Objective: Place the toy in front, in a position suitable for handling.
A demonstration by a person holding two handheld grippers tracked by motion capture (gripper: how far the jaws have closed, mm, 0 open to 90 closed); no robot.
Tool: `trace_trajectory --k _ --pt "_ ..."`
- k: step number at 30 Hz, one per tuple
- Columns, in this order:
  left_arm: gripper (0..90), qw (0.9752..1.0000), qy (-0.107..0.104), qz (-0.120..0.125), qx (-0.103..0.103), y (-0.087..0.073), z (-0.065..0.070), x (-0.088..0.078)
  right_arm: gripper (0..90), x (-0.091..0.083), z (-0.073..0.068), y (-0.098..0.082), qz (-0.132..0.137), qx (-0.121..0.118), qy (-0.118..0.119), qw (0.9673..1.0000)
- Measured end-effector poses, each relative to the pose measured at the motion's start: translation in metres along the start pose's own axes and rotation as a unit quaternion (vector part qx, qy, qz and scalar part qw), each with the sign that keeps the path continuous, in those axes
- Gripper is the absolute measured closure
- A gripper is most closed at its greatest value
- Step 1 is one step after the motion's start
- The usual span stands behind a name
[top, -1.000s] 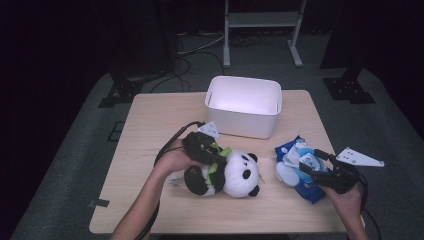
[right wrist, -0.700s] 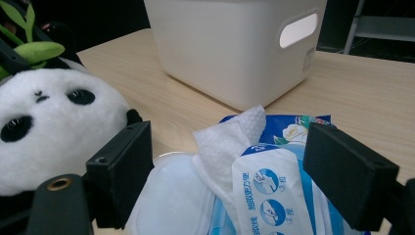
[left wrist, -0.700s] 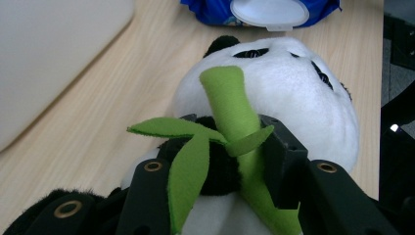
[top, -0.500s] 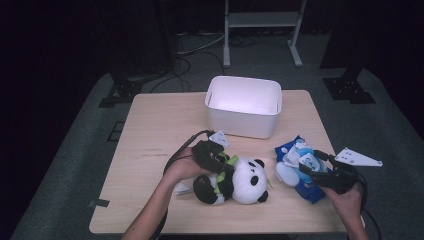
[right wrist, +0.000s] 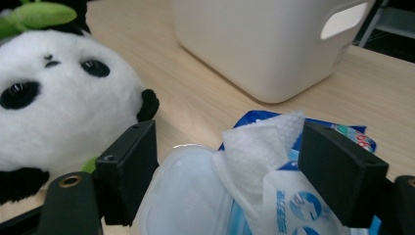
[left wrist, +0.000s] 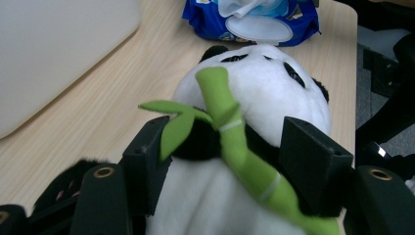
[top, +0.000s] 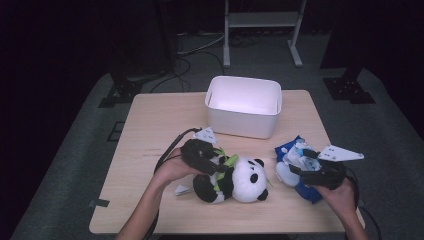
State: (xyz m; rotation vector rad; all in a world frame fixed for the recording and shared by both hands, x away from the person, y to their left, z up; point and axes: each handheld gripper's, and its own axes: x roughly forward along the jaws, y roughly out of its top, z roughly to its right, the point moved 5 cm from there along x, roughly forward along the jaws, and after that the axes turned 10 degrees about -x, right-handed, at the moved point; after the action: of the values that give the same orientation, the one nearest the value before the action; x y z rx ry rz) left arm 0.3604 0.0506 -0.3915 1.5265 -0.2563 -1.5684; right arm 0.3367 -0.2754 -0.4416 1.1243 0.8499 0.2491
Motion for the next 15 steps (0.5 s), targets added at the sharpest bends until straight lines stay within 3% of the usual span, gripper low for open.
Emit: trace_trajectory --k 7,9,14,15 --pt "32.9 0.9998 0.01 0.015 -0.011 -0.015 -0.008 -0.023 27.4 0.017 0.003 0.005 -0.049 -0.022 0.019 0.9984" --pt "31.3 0.9996 0.013 0.018 -0.014 -0.02 -0.012 -0.028 31.4 0.024 0.009 0.004 -0.081 -0.021 0.021 0.9963" --pt "24.7 0.9986 0.017 0.038 -0.031 -0.034 -0.018 -0.036 39.0 0.031 0.018 0.003 -0.12 -0.028 0.012 0.9923" --pt "23.7 0.9986 0.016 0.039 -0.032 -0.041 -0.019 -0.038 45.4 0.034 0.02 0.002 -0.135 -0.02 0.016 0.9905"
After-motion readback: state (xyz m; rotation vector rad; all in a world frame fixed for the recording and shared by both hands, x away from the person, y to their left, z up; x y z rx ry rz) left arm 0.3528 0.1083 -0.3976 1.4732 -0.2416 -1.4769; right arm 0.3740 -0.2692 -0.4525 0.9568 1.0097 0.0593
